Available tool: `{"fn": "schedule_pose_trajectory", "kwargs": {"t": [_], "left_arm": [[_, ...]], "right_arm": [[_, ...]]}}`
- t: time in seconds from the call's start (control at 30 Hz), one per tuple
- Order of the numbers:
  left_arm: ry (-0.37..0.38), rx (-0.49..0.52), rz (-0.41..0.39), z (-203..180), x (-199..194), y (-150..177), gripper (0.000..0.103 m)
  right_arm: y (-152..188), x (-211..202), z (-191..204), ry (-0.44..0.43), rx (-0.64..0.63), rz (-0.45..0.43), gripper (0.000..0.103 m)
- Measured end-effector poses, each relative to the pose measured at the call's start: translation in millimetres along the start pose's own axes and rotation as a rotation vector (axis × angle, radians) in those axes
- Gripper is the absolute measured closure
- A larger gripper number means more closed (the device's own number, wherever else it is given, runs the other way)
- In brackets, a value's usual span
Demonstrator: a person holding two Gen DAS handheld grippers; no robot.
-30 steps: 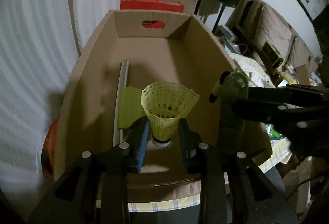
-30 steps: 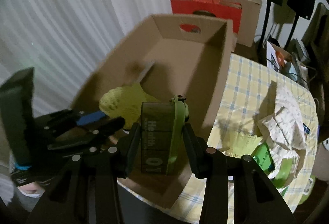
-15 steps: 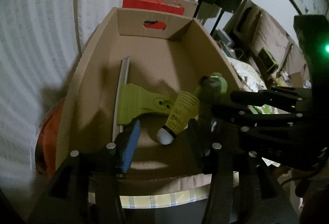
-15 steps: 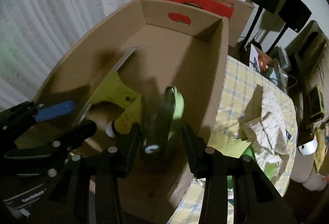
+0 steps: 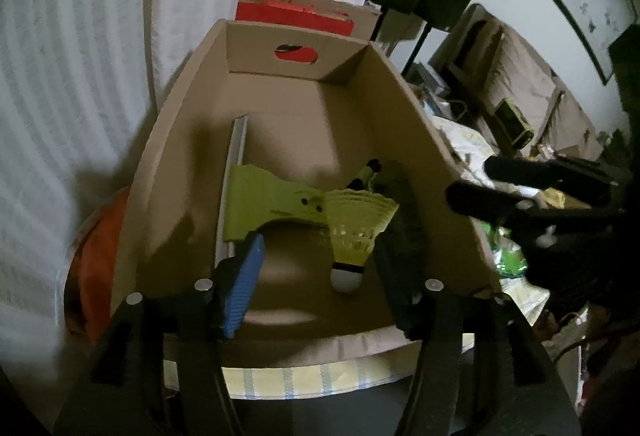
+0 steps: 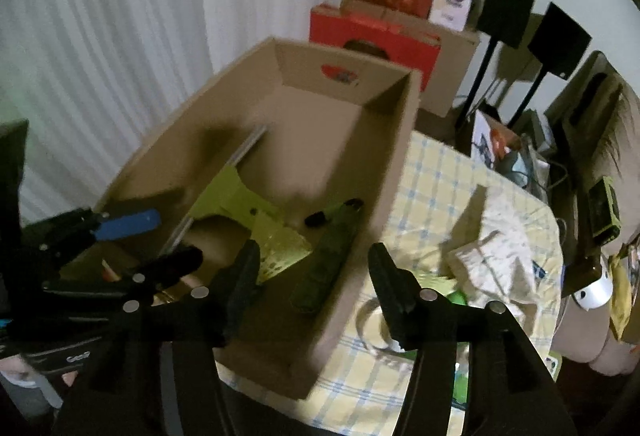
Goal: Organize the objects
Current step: 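Carry both items into the box and release them from both tools, then withdraw both tools from the box back toward the table pile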
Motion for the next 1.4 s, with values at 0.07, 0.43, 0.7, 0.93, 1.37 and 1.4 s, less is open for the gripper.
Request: {"fn": "schedule_pose_trajectory", "kwargs": {"t": [0.07, 0.43, 0.7, 0.93, 1.37, 1.4], "left_arm": [[0.008, 0.001, -0.008, -3.5, -2.8, -2.0, 0.04], [0.087, 0.022, -0.013, -40.8, -14.7, -4.8, 0.038], [0.149, 0.053, 0.005, -78.5, -14.0, -1.8, 0.038], [0.18, 0.05, 0.011, -101.6, -10.8, -4.0, 0.035], [0.144, 0.015, -0.047, -103.1, -9.7, -19.4, 0.0], [0.135, 0.018, -0.049, -102.7, -8.8, -20.0, 0.0]], "right_arm": [[-1.1, -9.1, -7.9, 0.008, 0.012, -0.018, 0.043], [17.6, -42.8, -75.5, 0.071, 0.135, -0.061, 0.043], [38.4, -55.1, -114.7, 0.1, 0.21, -0.063, 0.043], [52.7, -53.2, -129.5, 0.091, 0.244, -0.061, 0.043], [73.5, -0.8, -124.0, 0.038, 0.271, -0.003, 0.043], [73.3, 3.2, -123.9, 0.038, 0.267, -0.002, 0.043]]}}
Point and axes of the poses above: each gripper's, at about its wrist camera, not at the fingertips, and x roughly the way its jaws point, z to its left, y to its underside, the point moved 3 cm from there along x, roughly the way its jaws point, and after that the axes turned 12 degrees about -z, right-handed, at the moved point
